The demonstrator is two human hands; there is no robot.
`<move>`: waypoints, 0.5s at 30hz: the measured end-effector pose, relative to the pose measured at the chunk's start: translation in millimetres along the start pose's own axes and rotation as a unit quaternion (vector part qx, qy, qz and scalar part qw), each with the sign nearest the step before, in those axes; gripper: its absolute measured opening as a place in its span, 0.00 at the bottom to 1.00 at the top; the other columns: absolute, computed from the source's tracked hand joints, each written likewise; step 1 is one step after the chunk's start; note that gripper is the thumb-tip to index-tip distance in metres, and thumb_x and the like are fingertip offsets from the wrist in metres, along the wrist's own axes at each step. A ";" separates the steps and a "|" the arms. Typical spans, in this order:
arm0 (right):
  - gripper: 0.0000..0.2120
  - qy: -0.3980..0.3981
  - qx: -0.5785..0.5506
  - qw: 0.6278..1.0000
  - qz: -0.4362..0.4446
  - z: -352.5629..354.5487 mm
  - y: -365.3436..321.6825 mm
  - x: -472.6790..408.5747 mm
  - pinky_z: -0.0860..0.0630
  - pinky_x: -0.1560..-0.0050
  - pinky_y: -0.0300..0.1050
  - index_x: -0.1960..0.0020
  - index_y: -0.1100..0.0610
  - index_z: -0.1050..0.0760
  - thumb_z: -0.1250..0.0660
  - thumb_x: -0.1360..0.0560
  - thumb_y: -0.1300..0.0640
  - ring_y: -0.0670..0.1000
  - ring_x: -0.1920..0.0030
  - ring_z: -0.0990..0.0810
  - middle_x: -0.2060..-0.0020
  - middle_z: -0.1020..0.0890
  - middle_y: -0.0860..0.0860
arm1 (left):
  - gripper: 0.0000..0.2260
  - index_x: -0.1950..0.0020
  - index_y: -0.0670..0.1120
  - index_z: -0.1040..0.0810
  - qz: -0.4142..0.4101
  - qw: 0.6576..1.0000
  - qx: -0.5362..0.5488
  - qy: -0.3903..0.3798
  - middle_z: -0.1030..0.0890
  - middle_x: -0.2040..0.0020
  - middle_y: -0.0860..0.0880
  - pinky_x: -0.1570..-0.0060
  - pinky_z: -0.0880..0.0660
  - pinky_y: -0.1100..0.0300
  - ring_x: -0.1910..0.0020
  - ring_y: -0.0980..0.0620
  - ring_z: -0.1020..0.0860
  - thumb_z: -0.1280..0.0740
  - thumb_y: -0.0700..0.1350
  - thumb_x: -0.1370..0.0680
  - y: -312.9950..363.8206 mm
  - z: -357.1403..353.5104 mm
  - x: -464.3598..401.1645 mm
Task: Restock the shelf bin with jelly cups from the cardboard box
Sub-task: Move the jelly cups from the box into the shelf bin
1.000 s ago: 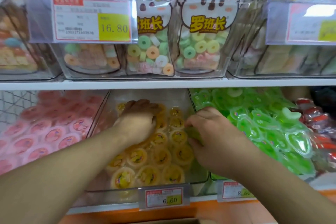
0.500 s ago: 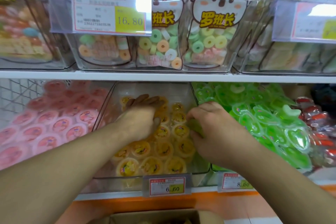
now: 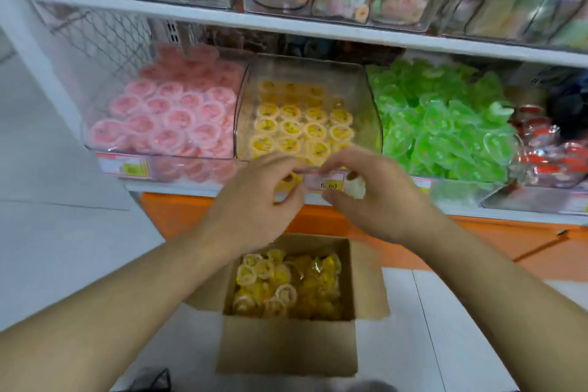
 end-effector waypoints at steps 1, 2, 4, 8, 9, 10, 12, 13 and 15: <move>0.13 -0.019 -0.012 1.000 -0.011 -13.5 -0.6 9.4 0.26 0.45 0.40 0.43 0.51 0.18 0.25 0.27 0.53 0.45 0.46 0.21 0.47 0.18 0.45 | 0.11 0.37 0.54 0.20 0.026 0.999 0.006 -0.017 0.21 0.45 0.61 0.45 0.26 0.64 0.46 0.63 0.23 0.31 0.49 0.19 -10.8 -7.6 18.8; 0.13 -0.042 -0.015 0.999 -0.023 -29.1 1.0 17.9 0.26 0.46 0.40 0.43 0.51 0.18 0.26 0.27 0.52 0.45 0.47 0.22 0.48 0.18 0.46 | 0.11 0.38 0.56 0.21 0.063 0.997 0.002 -0.047 0.23 0.46 0.62 0.48 0.25 0.62 0.49 0.63 0.23 0.32 0.52 0.20 -24.2 -17.7 35.9; 0.13 -0.101 0.007 0.993 -0.053 -62.2 7.1 29.5 0.28 0.48 0.40 0.42 0.51 0.19 0.26 0.26 0.51 0.47 0.47 0.22 0.48 0.19 0.46 | 0.13 0.39 0.58 0.22 0.120 0.985 -0.048 -0.115 0.23 0.46 0.62 0.49 0.23 0.58 0.50 0.62 0.23 0.35 0.59 0.21 -56.4 -41.3 65.2; 0.17 -0.234 0.015 0.965 -0.122 -131.7 30.5 48.6 0.27 0.45 0.33 0.35 0.47 0.22 0.28 0.22 0.51 0.44 0.41 0.22 0.42 0.20 0.42 | 0.18 0.35 0.56 0.20 0.163 0.967 -0.085 -0.178 0.22 0.40 0.60 0.37 0.25 0.53 0.38 0.54 0.23 0.31 0.60 0.22 -121.5 -74.7 104.6; 0.18 -0.255 -0.004 0.956 -0.142 -149.0 38.4 52.0 0.24 0.39 0.37 0.33 0.44 0.23 0.28 0.22 0.51 0.44 0.39 0.22 0.40 0.20 0.41 | 0.20 0.33 0.57 0.21 0.172 0.962 -0.091 -0.191 0.22 0.36 0.61 0.33 0.28 0.51 0.34 0.54 0.25 0.31 0.62 0.23 -136.2 -81.3 110.9; 0.20 -0.267 -0.027 0.950 -0.158 -163.4 44.5 53.6 0.25 0.33 0.41 0.32 0.42 0.25 0.27 0.22 0.51 0.44 0.36 0.23 0.37 0.21 0.41 | 0.22 0.31 0.59 0.23 0.180 0.956 -0.105 -0.208 0.24 0.31 0.61 0.28 0.32 0.49 0.29 0.54 0.29 0.32 0.64 0.23 -148.8 -87.8 115.5; 0.25 -0.278 -0.059 0.942 -0.176 -190.6 54.8 52.0 0.32 0.26 0.45 0.27 0.39 0.29 0.28 0.22 0.51 0.44 0.30 0.28 0.31 0.24 0.40 | 0.24 0.26 0.62 0.27 0.184 0.945 -0.128 -0.238 0.33 0.21 0.60 0.21 0.44 0.45 0.20 0.53 0.41 0.34 0.65 0.22 -168.4 -100.4 120.7; 0.26 -0.283 -0.070 0.939 -0.184 -204.0 60.7 48.6 0.35 0.25 0.47 0.26 0.40 0.30 0.28 0.21 0.50 0.43 0.28 0.30 0.30 0.27 0.39 | 0.25 0.25 0.63 0.29 0.183 0.942 -0.133 -0.247 0.38 0.19 0.59 0.21 0.48 0.44 0.18 0.52 0.47 0.34 0.65 0.21 -176.6 -106.8 120.8; 0.25 -0.288 -0.081 0.934 -0.195 -235.3 75.9 40.4 0.37 0.21 0.51 0.25 0.38 0.32 0.30 0.20 0.48 0.45 0.26 0.33 0.27 0.29 0.40 | 0.25 0.24 0.64 0.30 0.177 0.938 -0.150 -0.259 0.46 0.16 0.58 0.20 0.53 0.43 0.17 0.50 0.56 0.33 0.63 0.21 -190.4 -118.9 118.6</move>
Point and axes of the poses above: each hand's wrist, its own x-axis away from the middle knuckle, its own z-axis out of the back of the hand, y = z × x, the point moved 4 cm from there along -x, towards the middle knuckle
